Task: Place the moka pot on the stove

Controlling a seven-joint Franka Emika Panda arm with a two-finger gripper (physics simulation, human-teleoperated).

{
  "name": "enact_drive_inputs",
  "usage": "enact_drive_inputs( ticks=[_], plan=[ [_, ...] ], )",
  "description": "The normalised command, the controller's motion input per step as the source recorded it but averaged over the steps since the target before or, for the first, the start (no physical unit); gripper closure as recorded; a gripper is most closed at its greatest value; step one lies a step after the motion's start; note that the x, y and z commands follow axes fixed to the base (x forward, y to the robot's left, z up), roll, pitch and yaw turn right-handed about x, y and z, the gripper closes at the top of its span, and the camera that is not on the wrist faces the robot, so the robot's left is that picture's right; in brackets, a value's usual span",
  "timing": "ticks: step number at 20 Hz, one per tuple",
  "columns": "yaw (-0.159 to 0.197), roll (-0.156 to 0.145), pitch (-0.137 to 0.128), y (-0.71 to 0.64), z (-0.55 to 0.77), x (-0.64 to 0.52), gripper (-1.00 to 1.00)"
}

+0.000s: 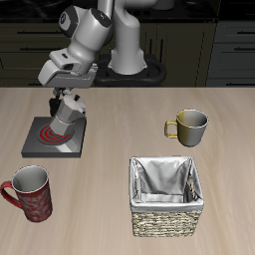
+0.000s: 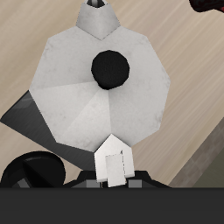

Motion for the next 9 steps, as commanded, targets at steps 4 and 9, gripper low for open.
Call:
enact_drive_inputs(
  ticks=[4, 9],
  plan=[
    [-0.007, -0.008, 0.039, 0.04, -0.24, 0.04, 1.00],
    [-0.027, -0.039, 0.068, 0.03, -0.19, -0.05, -1.00]
  ],
)
